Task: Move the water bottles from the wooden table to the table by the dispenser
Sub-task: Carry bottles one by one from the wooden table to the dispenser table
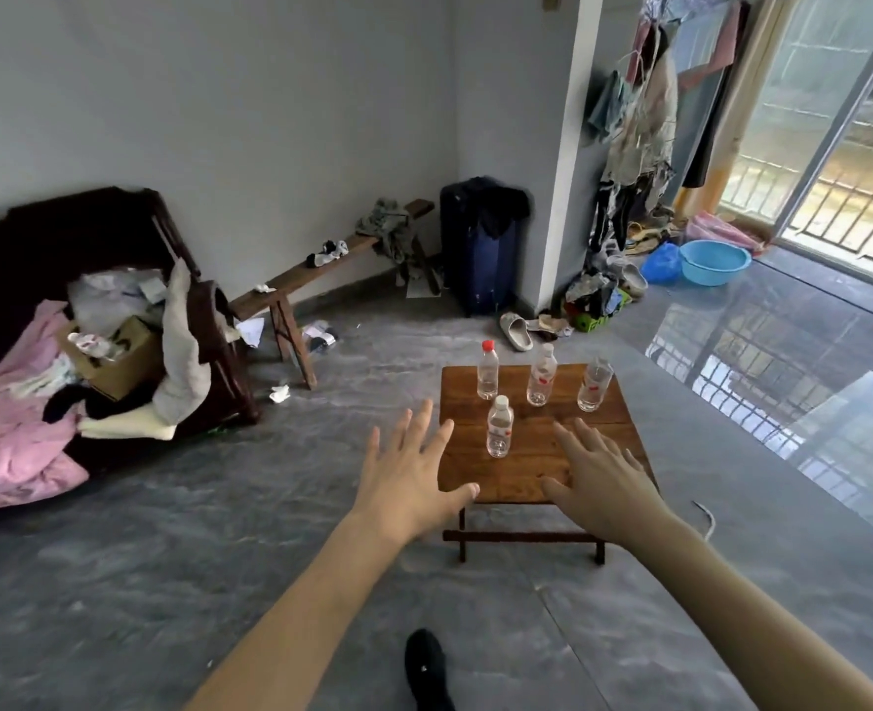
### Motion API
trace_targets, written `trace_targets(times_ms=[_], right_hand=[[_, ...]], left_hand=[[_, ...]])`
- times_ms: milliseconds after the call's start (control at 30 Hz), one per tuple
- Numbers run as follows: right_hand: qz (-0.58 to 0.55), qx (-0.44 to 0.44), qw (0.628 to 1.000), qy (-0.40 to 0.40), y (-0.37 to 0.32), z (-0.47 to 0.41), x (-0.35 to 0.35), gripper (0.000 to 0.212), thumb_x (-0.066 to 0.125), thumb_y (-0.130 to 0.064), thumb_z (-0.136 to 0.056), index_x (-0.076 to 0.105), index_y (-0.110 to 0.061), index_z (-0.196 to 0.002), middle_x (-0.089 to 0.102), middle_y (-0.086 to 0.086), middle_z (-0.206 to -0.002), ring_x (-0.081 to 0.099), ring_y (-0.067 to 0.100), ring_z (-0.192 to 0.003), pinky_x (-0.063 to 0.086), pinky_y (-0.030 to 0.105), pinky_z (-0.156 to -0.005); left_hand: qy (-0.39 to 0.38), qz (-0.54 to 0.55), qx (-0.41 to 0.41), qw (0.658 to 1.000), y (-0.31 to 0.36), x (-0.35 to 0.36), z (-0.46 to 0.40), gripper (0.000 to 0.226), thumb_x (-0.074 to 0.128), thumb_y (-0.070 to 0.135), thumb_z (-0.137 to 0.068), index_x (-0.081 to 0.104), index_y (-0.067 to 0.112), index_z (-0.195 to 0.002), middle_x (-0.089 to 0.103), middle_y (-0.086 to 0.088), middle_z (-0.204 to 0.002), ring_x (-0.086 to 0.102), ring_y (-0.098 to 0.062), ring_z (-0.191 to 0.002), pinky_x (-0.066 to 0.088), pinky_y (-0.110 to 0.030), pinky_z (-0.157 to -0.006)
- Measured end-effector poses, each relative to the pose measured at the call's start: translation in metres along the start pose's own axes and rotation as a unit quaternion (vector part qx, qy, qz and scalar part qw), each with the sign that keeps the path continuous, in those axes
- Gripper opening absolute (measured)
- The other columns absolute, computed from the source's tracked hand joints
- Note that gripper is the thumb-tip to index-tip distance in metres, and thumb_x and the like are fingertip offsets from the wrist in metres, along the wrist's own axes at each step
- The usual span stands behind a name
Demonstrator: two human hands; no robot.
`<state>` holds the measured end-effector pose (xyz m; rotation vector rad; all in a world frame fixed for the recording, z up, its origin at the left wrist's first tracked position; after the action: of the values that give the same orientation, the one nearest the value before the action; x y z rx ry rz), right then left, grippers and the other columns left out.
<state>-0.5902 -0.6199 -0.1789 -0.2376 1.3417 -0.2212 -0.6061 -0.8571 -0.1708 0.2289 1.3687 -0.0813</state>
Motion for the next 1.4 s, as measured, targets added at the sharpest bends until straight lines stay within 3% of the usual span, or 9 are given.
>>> trace_targets(times_ms=[400,767,1133,1400], right_hand=[[-0.008,0.056,0.998,-0.024,0.013,-0.139,-0.009,0.081,0.040,-0.061,-0.087,0.009,-0.035,-0.156,0.010,-0.001,-0.167,0.017,0.025,-0.151,0.020,0.048,-0.119],[-0.033,0.134,0.988,-0.066,0.038,-0.250,0.027,0.078,0.044,-0.057,-0.091,0.010,-0.034,-0.157,0.008,0.001,-0.167,0.015,0.025,-0.152,0.020,0.043,-0.120],[-0.038,0.128,0.982,-0.131,0.098,-0.330,0.132,0.077,0.046,-0.054,-0.094,0.011,-0.029,-0.158,0.010,0.003,-0.167,0.018,0.023,-0.151,0.025,0.039,-0.118],[-0.074,0.133,0.972,-0.179,0.124,-0.349,0.245,0.078,0.049,-0.045,-0.094,0.009,-0.026,-0.158,0.010,0.005,-0.167,0.019,0.026,-0.150,0.030,0.039,-0.115]], left_hand=[[-0.020,0.000,0.051,0.999,-0.015,0.006,-0.174,0.095,0.050,0.070,-0.091,0.000,0.034,-0.163,-0.023,0.000,-0.170,-0.017,-0.023,-0.158,-0.014,-0.050,-0.122],[-0.105,-0.001,0.119,0.987,-0.023,0.064,-0.308,0.097,0.060,0.062,-0.090,0.002,0.032,-0.163,-0.018,-0.001,-0.171,-0.012,-0.024,-0.159,-0.007,-0.052,-0.125],[-0.151,0.005,0.113,0.982,-0.027,0.174,-0.380,0.100,0.068,0.053,-0.088,0.007,0.028,-0.163,-0.004,-0.002,-0.173,0.002,-0.023,-0.160,0.004,-0.048,-0.127],[-0.123,0.055,0.100,0.986,-0.031,0.256,-0.417,0.100,0.075,0.042,-0.087,0.012,0.025,-0.162,0.020,0.002,-0.169,0.025,-0.019,-0.153,0.026,-0.038,-0.121]])
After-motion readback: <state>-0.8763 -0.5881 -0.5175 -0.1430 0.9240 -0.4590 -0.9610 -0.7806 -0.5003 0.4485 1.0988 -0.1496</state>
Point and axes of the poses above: each hand's wrist, its own z-axis away from the middle knuckle, its own x-axis out of the palm, y = z × x, the point moved 2 cm from there along -z, towards the middle knuckle
